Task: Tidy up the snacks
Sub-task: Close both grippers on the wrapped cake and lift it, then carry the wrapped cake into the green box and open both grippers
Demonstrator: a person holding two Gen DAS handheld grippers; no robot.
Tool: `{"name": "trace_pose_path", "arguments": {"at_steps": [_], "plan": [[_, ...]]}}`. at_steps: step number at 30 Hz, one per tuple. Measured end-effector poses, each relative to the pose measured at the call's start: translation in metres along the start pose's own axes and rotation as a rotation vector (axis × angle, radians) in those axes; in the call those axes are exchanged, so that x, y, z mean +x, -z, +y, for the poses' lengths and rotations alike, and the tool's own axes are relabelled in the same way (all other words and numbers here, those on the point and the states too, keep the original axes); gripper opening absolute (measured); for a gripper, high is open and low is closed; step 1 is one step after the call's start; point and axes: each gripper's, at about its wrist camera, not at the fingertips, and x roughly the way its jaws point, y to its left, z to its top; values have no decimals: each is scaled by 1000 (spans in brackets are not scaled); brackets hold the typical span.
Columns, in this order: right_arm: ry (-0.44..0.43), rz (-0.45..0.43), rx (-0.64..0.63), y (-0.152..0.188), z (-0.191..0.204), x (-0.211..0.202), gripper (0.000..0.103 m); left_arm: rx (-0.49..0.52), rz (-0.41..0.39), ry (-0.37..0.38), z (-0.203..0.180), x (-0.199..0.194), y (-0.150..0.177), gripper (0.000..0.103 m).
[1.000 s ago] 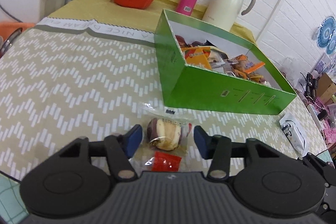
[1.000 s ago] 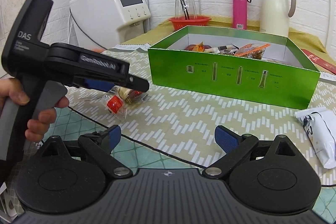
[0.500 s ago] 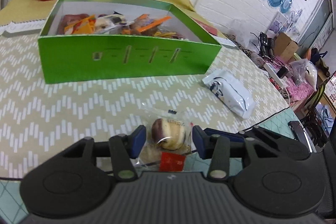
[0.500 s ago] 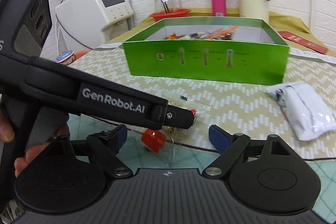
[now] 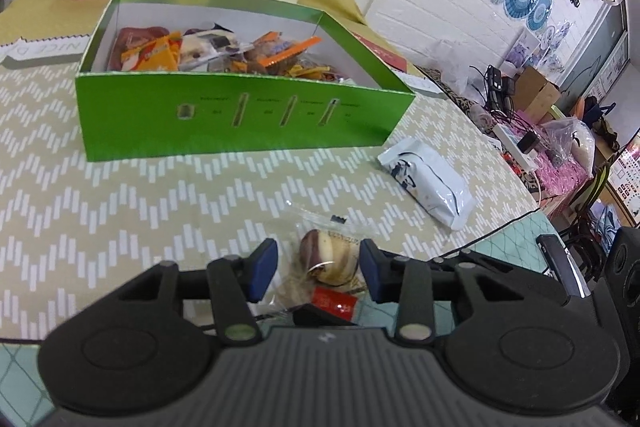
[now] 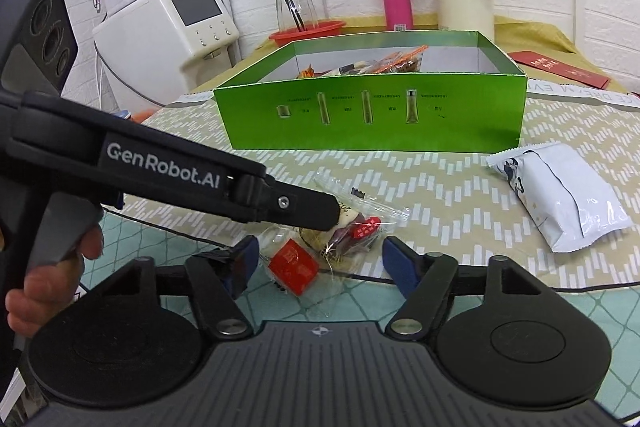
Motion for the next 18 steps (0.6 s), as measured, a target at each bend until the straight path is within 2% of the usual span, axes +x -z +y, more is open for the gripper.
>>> {"name": "trace_pose_path", "arguments": {"at_steps": [3,8,13,18], "plan": [[7,0,-2,0,0,0,103,18,11,14,-5,3,1,39],[5,-12,26,-2,-5,0,67,69,1,-23,-13,5,4,30],[16,-41,12,-5,-3,-9,63,80,-30,-25,-21,-2,2,29],[27,-109,-2,-23,-6,-21,62,100,-93,-10,-33,-14,-16,29]]}}
